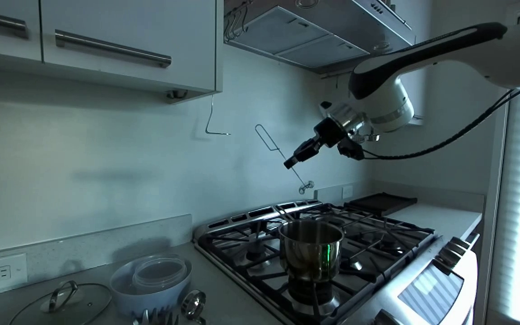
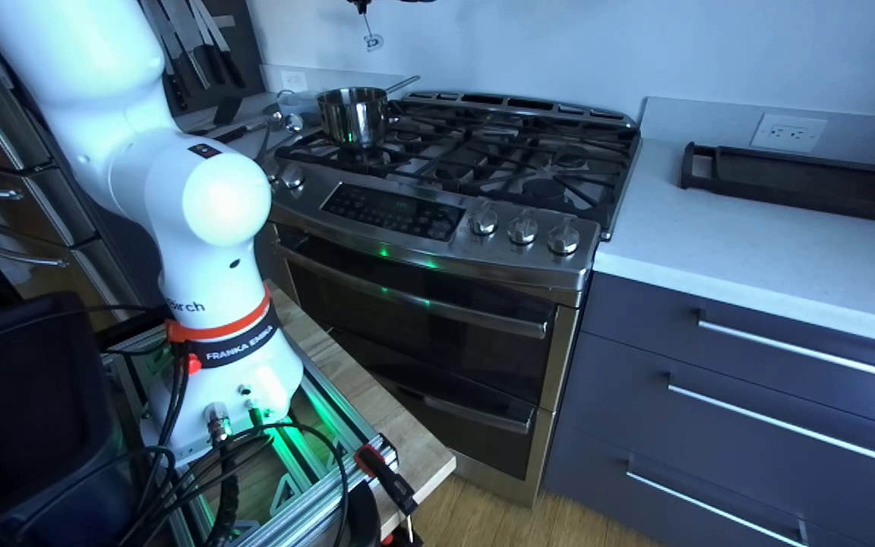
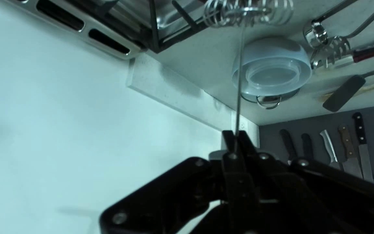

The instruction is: Remove the silver object from the pot and hang it on the hooks on the top left

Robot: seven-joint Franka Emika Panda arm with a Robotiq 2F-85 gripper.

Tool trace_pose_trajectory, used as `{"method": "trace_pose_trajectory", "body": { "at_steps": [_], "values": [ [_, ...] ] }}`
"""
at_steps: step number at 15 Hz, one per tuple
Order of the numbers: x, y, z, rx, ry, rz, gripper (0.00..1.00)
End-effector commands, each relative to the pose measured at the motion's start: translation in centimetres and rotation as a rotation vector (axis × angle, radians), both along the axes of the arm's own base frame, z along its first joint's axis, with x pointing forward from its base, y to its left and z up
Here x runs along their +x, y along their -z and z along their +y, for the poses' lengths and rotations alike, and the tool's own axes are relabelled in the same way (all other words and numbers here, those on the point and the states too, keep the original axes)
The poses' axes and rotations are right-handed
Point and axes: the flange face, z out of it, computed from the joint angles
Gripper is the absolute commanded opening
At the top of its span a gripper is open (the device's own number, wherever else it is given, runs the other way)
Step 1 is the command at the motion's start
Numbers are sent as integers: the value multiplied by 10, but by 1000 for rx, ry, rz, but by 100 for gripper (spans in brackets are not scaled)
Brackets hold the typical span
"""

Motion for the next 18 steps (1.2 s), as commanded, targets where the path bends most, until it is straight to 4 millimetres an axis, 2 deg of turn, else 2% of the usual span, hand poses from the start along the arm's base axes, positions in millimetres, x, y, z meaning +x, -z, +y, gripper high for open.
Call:
{"method": "trace_pose_trajectory", "body": {
  "at_steps": [1,5,9,11,15,16,18],
  "values": [
    [-3,-34,-3,52,-9,-74,1],
    [-4,-76,1,65,-27,-179,1],
    [-6,-103,5,68,-66,-269,1],
    [-5,-102,5,64,-58,-242,4],
    [-6,-106,6,62,-67,-268,4],
    [-5,-106,6,61,-67,-268,1],
    [-3,-115,5,90,-32,-318,1]
  ]
}}
